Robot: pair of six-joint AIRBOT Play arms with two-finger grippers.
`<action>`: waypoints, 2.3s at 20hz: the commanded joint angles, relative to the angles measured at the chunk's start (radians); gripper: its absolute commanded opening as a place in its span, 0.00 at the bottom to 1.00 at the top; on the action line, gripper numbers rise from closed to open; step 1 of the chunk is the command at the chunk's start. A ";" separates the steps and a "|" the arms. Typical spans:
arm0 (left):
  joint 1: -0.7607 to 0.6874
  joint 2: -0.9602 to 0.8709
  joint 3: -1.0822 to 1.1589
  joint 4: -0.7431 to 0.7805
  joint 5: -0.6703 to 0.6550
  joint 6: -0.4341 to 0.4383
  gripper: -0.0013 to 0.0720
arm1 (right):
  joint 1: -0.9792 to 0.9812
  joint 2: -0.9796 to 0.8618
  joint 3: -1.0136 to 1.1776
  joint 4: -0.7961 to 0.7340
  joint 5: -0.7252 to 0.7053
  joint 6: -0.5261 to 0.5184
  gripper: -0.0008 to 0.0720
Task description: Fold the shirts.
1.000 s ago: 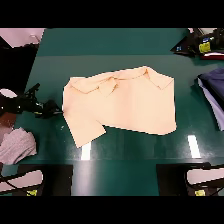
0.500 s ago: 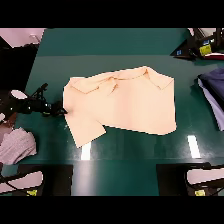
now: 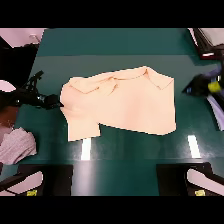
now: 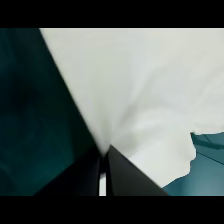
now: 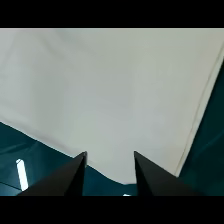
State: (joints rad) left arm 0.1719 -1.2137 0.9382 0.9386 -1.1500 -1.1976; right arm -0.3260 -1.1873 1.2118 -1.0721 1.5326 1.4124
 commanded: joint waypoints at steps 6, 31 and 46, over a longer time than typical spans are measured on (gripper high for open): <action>0.000 0.030 0.010 0.000 -0.024 0.002 0.05 | -0.125 0.279 -0.690 0.011 -0.226 0.050 0.78; 0.000 0.167 0.546 -0.097 0.008 -0.036 0.05 | -0.123 0.413 -0.126 0.375 -0.506 0.008 0.03; 0.000 0.432 1.206 -0.086 0.134 -0.061 0.05 | -0.123 0.355 0.924 0.068 -0.305 0.109 0.03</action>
State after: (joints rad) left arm 0.1719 -0.8089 2.1242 0.8268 -1.0306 -1.2514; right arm -0.4492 -0.7952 2.0102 -0.8742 1.1202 1.4410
